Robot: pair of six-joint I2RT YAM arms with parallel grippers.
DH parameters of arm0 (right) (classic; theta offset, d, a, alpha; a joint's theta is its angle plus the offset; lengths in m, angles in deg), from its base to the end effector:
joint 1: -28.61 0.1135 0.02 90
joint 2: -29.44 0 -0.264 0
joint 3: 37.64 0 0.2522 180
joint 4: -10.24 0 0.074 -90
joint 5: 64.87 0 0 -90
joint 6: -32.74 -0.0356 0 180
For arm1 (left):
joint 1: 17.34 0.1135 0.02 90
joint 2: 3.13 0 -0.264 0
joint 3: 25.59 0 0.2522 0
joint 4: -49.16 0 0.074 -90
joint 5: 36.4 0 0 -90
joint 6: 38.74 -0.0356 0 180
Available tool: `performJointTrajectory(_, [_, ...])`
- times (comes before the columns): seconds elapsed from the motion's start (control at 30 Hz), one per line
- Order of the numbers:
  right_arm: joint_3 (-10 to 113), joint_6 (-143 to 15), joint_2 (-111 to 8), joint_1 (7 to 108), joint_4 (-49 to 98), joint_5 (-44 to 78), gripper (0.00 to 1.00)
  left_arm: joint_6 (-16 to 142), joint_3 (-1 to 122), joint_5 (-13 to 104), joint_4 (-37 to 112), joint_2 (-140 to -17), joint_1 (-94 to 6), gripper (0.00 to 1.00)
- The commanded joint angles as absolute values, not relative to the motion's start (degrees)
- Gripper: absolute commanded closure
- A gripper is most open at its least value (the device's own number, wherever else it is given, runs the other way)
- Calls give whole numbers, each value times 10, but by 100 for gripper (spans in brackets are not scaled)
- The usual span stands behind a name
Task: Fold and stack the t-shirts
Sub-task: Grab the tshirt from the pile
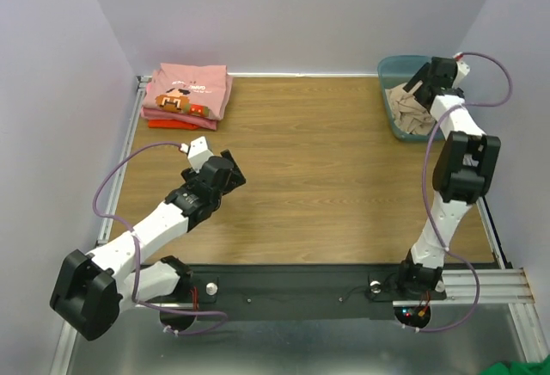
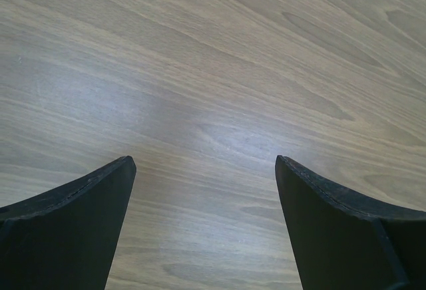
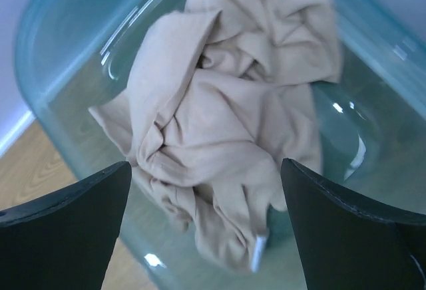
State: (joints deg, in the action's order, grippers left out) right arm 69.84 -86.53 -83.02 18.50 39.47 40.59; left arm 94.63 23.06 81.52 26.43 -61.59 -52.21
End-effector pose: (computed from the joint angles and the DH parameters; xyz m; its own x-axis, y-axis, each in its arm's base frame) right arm 0.4528 -0.0904 0.2747 -0.2940 0.5311 -0.7947 0.6075 0.7457 0.2736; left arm 0.1895 -0.1117 0.2388 -0.4453 -0.4293 -0.7858 -0.1713 0.9022 -0.3958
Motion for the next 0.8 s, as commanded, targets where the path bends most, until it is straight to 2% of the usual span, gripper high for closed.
performJointTrajectory(0.0, [794, -807, -938, 194, 397, 418, 0, 946, 263, 846, 278, -632, -519, 2])
performJointTrajectory(0.13, [890, -787, -1025, 187, 409, 436, 3, 946, 280, 852, 268, -659, -518, 2])
performJointTrajectory(0.2, [921, -770, -1053, 186, 411, 426, 17, 946, 288, 855, 258, -670, -518, 2])
performJointTrajectory(0.23, [921, -765, -1059, 186, 412, 424, 26, 946, 291, 854, 256, -670, -518, 2])
performJointTrajectory(0.27, [938, -763, -1061, 186, 415, 435, 54, 948, 294, 856, 248, -676, -518, 2])
performJointTrajectory(0.37, [949, -765, -1032, 186, 415, 444, 81, 948, 304, 848, 238, -678, -518, 2])
performJointTrajectory(0.53, [958, -764, -935, 186, 415, 425, 89, 947, 304, 832, 241, -650, -518, 2])
performJointTrajectory(0.77, [912, -767, -744, 228, 417, 252, 92, 936, 270, 790, 255, -558, -518, 2])
